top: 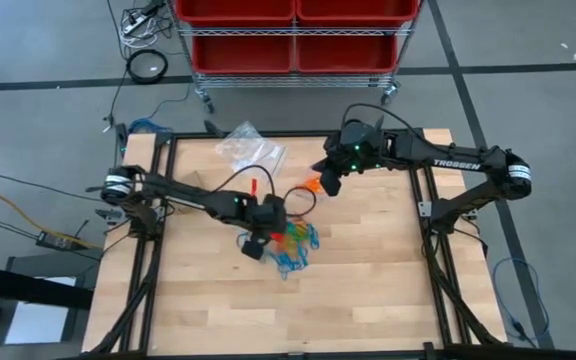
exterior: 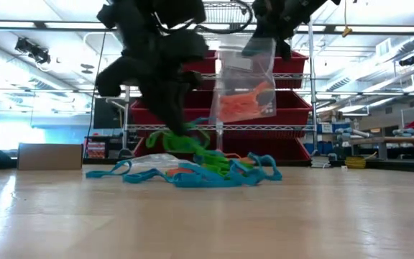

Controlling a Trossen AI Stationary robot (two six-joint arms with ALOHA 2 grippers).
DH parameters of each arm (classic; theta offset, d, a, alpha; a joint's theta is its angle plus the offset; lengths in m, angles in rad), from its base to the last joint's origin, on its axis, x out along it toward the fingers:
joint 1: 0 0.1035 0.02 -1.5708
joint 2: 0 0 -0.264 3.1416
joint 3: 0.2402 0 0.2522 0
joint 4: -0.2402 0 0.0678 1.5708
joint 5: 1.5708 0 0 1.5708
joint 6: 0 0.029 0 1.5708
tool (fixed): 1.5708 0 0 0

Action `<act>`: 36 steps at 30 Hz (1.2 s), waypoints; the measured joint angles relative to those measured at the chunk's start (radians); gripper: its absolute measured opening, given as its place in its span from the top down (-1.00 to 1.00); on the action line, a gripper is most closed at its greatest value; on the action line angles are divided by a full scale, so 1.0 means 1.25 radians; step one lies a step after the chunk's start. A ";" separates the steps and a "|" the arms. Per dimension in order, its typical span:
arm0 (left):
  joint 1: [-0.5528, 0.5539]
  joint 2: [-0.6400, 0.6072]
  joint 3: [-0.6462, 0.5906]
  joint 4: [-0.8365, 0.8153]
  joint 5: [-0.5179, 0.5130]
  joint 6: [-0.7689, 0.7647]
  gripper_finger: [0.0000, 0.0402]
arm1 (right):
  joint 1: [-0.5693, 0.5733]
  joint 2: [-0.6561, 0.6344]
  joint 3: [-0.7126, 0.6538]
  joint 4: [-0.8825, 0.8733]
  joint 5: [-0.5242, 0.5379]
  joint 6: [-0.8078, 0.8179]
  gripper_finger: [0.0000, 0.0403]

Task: Sort rubber bands
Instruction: Put the orange rubber band into the transparent zip bag

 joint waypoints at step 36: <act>-0.043 -0.067 -0.217 0.422 0.092 -0.239 0.25 | 0.016 0.001 0.000 0.013 -0.008 -0.016 1.00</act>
